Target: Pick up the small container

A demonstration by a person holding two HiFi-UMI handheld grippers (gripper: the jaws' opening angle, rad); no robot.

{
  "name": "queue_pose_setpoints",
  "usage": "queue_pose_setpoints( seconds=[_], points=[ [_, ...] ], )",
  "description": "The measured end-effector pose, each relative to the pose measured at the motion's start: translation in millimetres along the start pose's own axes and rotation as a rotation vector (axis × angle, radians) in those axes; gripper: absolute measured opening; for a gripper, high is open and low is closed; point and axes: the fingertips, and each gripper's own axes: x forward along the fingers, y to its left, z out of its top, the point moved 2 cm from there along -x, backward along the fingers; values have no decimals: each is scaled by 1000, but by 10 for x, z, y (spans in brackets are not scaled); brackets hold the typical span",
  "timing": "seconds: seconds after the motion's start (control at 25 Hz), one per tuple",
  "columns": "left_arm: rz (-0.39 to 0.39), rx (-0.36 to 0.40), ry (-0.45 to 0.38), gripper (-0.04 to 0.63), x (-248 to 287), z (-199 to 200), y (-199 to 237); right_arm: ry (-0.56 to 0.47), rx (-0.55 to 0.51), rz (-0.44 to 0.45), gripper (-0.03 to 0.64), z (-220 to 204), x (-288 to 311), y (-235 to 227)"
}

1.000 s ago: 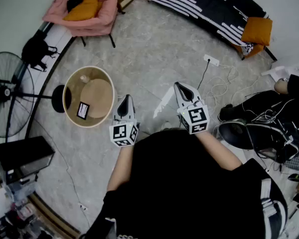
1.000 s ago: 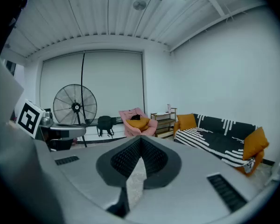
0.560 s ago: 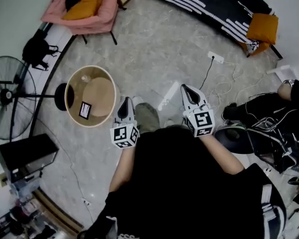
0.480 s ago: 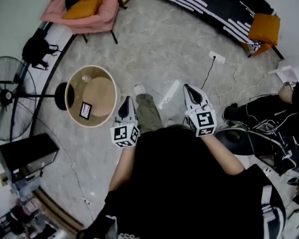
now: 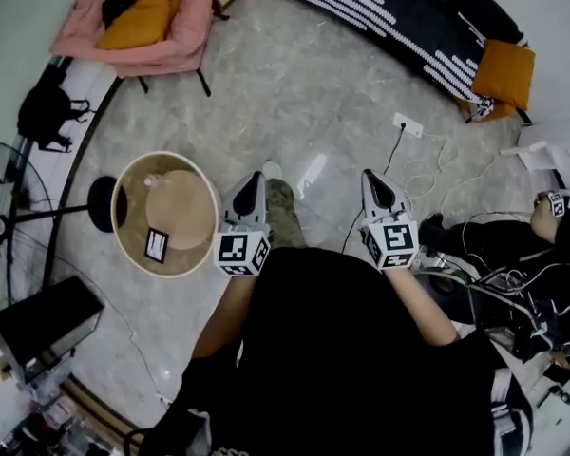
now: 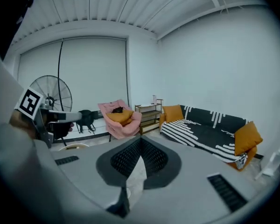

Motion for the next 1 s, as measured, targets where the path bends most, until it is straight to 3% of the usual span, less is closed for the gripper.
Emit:
queue_pose_setpoints(
  seconds=[0.12, 0.28, 0.44, 0.72, 1.0],
  points=[
    [-34, -23, -6, 20, 486, 258, 227, 33, -4, -47, 21, 256, 573, -174],
    [-80, 39, -3, 20, 1057, 641, 554, 9, 17, -44, 21, 821, 1306, -222],
    [-83, 56, -4, 20, 1390, 965, 1062, -6, -13, -2, 21, 1291, 1971, 0],
    [-92, 1, -1, 20, 1774, 1220, 2057, 1, -67, 76, 21, 1930, 2988, 603],
    [70, -27, -40, 20, 1812, 1377, 2977, -8, -134, 107, 21, 2249, 3593, 842]
  ],
)
